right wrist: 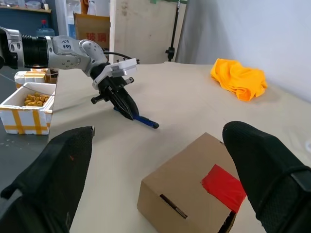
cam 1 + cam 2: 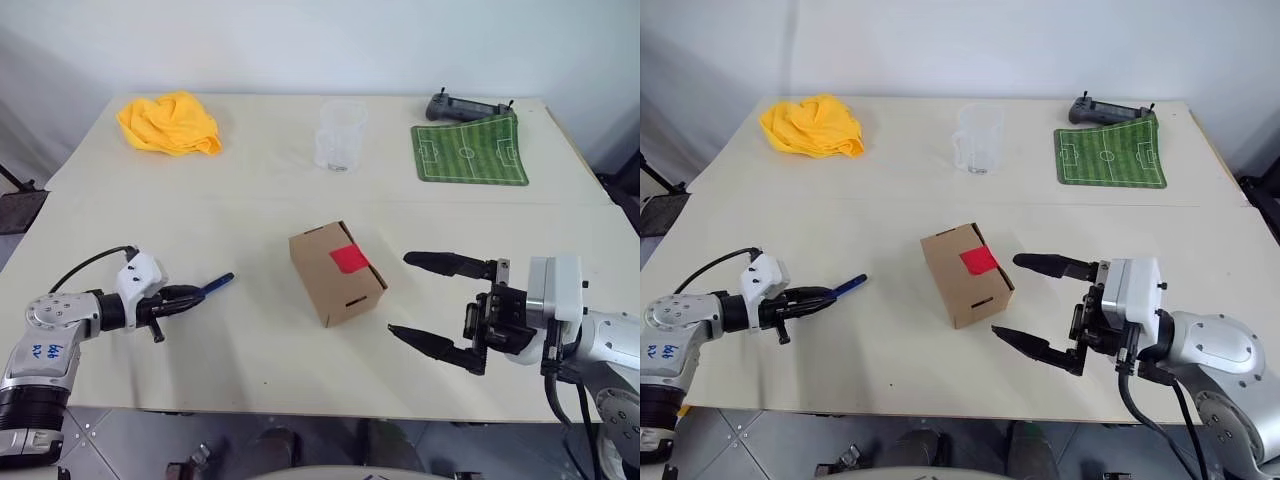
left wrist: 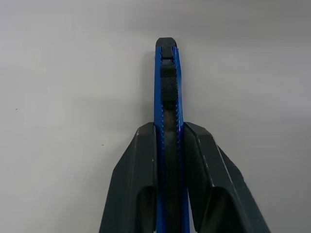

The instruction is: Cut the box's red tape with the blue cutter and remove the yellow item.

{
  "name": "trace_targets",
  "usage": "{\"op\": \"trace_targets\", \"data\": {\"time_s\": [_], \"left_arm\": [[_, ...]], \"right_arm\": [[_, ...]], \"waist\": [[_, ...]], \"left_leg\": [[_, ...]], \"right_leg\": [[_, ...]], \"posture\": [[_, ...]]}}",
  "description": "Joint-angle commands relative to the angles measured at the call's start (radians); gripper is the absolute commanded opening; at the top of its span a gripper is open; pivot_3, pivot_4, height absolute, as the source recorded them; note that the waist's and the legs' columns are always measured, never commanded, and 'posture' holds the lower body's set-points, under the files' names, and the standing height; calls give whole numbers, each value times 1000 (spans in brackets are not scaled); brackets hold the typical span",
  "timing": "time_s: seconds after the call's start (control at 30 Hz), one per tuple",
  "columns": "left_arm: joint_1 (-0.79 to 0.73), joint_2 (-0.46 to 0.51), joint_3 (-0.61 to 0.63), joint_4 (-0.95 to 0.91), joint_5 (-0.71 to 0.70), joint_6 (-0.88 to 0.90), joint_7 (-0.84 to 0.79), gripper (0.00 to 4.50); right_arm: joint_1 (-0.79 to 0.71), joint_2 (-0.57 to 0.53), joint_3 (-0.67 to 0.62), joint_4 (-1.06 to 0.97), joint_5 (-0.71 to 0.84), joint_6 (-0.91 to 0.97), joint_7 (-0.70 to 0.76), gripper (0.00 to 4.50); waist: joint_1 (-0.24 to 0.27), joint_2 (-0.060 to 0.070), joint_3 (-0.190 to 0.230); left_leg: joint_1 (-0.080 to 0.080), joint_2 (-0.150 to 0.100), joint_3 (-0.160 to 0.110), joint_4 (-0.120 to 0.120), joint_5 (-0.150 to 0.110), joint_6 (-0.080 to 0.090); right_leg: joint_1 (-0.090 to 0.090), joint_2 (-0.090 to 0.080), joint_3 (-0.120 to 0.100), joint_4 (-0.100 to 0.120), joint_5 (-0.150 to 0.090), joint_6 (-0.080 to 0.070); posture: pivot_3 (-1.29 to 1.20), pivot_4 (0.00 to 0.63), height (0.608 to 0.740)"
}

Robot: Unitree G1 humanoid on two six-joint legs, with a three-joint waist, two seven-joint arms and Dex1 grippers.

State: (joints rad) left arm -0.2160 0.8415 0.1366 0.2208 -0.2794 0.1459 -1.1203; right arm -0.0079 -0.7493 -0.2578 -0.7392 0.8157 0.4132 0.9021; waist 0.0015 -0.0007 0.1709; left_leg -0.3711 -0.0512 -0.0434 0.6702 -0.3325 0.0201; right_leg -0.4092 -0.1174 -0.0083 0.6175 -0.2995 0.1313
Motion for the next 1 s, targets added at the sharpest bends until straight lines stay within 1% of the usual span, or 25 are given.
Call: {"op": "trace_targets", "data": {"time_s": [0.03, 0.1, 0.2, 0.27, 0.33, 0.37, 0.4, 0.5, 0.6, 0.67, 0.73, 0.83, 0.9, 0.97, 1.0], "left_arm": [[-3, 100, -18, -240, -90, 68, -157, 444], [-1, 140, -66, -345, -94, 103, -208, 444], [-5, 154, -150, -480, -87, 171, -213, 444], [0, 162, -218, -556, -49, 209, -202, 444], [-8, 131, -291, -595, -8, 216, -176, 444], [-5, 124, -308, -615, 0, 220, -164, 444], [-17, 100, -341, -623, 21, 214, -147, 444], [-75, -46, -465, -660, 93, 283, -26, 444], [-124, -105, -538, -697, 147, 375, 27, 444], [-157, -126, -581, -714, 161, 445, 40, 444], [-175, -126, -616, -747, 173, 513, 50, 444], [-224, -134, -665, -762, 209, 595, 77, 444], [-252, -133, -685, -775, 217, 644, 85, 444], [-271, -130, -699, -785, 219, 677, 90, 444], [-281, -132, -710, -782, 226, 684, 95, 444]], "right_arm": [[7, -40, -26, -27, 73, 40, 5, 4500], [25, -60, -25, -39, 94, 63, 5, 4500], [55, -87, -35, -67, 132, 99, -10, 4500], [89, -117, -54, -96, 182, 140, -26, 4500], [132, -158, -70, -119, 237, 202, -53, 4500], [155, -176, -85, -135, 261, 221, -63, 4500], [182, -192, -91, -143, 262, 240, -70, 4500], [299, -201, -127, -154, 205, 265, -99, 4500], [368, -215, -149, -175, 165, 279, -107, 3948], [376, -233, -121, -175, 120, 281, -106, 3268], [378, -236, -90, -185, 79, 278, -119, 2596], [303, -228, 32, -165, 9, 291, -161, 1694], [243, -214, 124, -145, -53, 289, -182, 969], [202, -202, 192, -129, -100, 294, -200, 367], [187, -198, 215, -124, -95, 315, -206, 86]], "waist": [[2, -5, 3], [4, -5, 3], [4, -1, 3], [5, -1, 3], [4, -1, 3], [4, -1, 3], [6, -1, 3], [25, -2, 3], [32, -4, 4], [28, -4, 4], [22, -4, 4], [21, -4, 4], [24, -4, 4], [24, -5, 4], [25, -5, 4]], "left_leg": [[-1, 1, 0, 0, 0, 0], [-2, 2, -2, -3, 0, -1], [-1, 1, -1, -4, -1, 0], [-2, 1, -1, -5, -1, 1], [-3, 1, -1, -5, -1, 0], [-3, 1, -1, -5, -1, 0], [-3, 1, -1, -5, -1, 1], [-2, 1, -1, -4, -1, 1], [-2, 0, 0, -2, -1, 1], [-2, 0, 0, -1, 0, 2], [-1, 0, 1, -1, 0, 1], [0, 1, 1, -2, 1, 1], [-1, 0, 1, -2, 1, 0], [-1, 0, 0, -2, 1, 0], [-1, -1, 0, -2, 1, 0]], "right_leg": [[-1, 0, -1, 0, 0, 0], [0, 0, -2, -6, 0, -1], [1, 0, -2, -7, 0, -1], [1, 1, -2, -7, 0, -1], [0, 1, -2, -7, 0, -1], [1, 2, -2, -7, 0, 0], [1, 2, -2, -7, 0, 0], [2, 2, -2, -10, 0, 0], [2, 3, -1, -9, 1, 2], [2, 3, -1, -8, 2, 2], [2, 3, 0, -7, 2, 2], [2, 4, 0, -7, 1, 2], [2, 5, 0, -6, 1, 2], [2, 5, 0, -6, 1, 2], [2, 5, 0, -6, 1, 2]], "posture": [[0, 150, 740], [0, 150, 740], [0, 150, 740], [0, 150, 740], [0, 150, 740], [0, 150, 740], [0, 150, 740], [0, 150, 740], [0, 150, 740], [0, 150, 740], [0, 150, 740], [0, 150, 740], [0, 150, 740], [0, 150, 740], [0, 150, 740]]}}
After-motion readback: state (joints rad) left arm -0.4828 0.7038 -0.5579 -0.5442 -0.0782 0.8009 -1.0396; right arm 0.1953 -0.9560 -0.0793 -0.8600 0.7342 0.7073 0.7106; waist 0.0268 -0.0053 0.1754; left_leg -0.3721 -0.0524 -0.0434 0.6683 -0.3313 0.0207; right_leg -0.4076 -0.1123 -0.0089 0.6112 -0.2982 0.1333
